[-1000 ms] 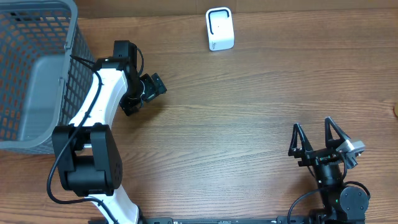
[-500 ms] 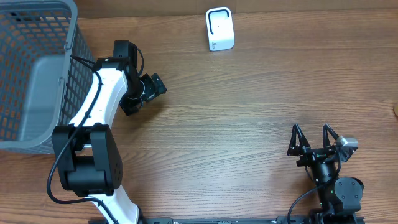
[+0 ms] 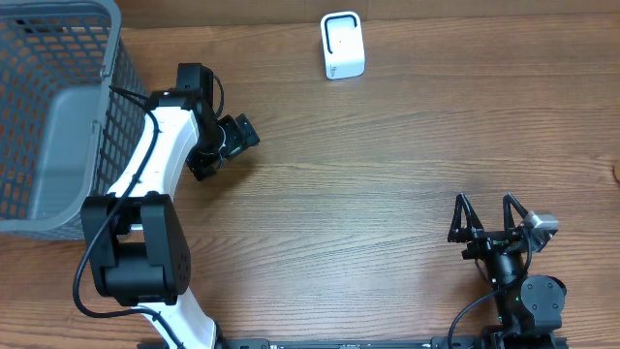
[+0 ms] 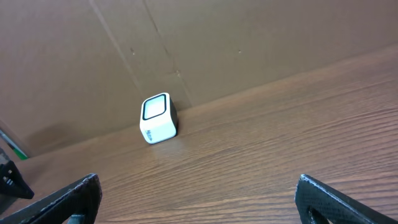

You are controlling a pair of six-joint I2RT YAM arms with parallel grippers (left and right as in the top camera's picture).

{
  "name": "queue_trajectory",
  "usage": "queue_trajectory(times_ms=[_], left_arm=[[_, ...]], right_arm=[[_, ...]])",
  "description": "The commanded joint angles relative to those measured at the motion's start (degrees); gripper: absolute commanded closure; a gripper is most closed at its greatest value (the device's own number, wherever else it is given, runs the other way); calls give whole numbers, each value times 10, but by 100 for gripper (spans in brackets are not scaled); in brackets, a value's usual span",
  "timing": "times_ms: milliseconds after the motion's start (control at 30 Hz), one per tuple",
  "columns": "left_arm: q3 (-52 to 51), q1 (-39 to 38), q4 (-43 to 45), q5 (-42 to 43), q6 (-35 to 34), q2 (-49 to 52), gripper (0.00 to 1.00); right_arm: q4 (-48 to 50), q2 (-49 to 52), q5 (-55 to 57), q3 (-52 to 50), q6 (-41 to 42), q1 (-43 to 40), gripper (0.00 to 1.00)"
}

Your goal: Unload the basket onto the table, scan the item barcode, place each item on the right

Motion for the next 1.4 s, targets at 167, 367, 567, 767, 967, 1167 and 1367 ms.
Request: queue_trajectory(times_ms=[167,367,567,767,967,1167,1367], left_arm=[[-2,-1,0,-2,5,1,0],[-2,-1,-31,-1,31,-4,0],[-2,-2,-59,-1,31,-68,0],[-41,-38,50,-15,96,-208,0],[-191,-78,159,-58,128,-377,0],[-364,-78,240,-41,128,-585,0],[-483,-77,242,-42,192,-815,0]], right_arm=[[3,-7,6,-6,-6,3,0],[3,-7,6,-6,-6,3,0],[3,-7,6,-6,-6,3,0],[3,-7,6,-6,-6,3,0],[3,-7,6,-6,-6,3,0],[3,-7,6,-6,-6,3,0],[3,-7,6,-6,-6,3,0]])
